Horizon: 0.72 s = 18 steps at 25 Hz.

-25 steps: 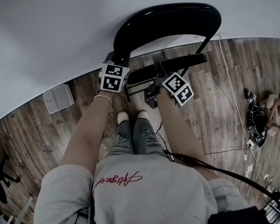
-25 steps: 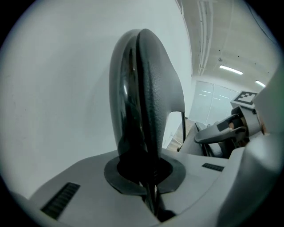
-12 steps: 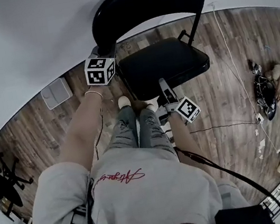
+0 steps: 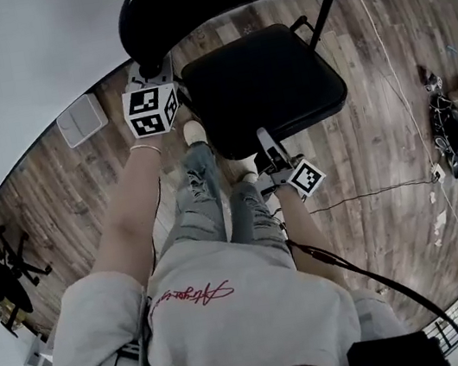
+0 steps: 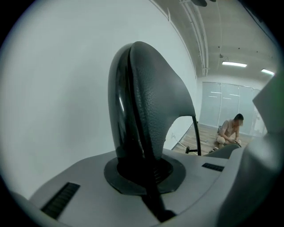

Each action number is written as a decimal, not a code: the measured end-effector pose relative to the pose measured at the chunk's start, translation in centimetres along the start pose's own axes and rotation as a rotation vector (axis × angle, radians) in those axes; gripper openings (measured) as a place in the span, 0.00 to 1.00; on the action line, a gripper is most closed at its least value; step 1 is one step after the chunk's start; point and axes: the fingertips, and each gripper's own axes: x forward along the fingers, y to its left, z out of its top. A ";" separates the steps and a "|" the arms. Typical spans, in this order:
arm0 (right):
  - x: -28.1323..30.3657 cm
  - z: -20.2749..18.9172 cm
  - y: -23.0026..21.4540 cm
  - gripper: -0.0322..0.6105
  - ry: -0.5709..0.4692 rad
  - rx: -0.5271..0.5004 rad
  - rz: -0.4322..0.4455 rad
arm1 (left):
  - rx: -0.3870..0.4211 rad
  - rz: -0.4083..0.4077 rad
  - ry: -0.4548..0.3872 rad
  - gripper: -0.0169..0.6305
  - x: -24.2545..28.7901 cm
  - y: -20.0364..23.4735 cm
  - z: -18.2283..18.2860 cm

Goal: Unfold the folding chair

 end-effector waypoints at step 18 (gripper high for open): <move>-9.0 -6.1 -7.9 0.27 -0.060 0.042 0.193 | 0.028 0.131 -0.153 0.05 -9.3 -7.6 -4.3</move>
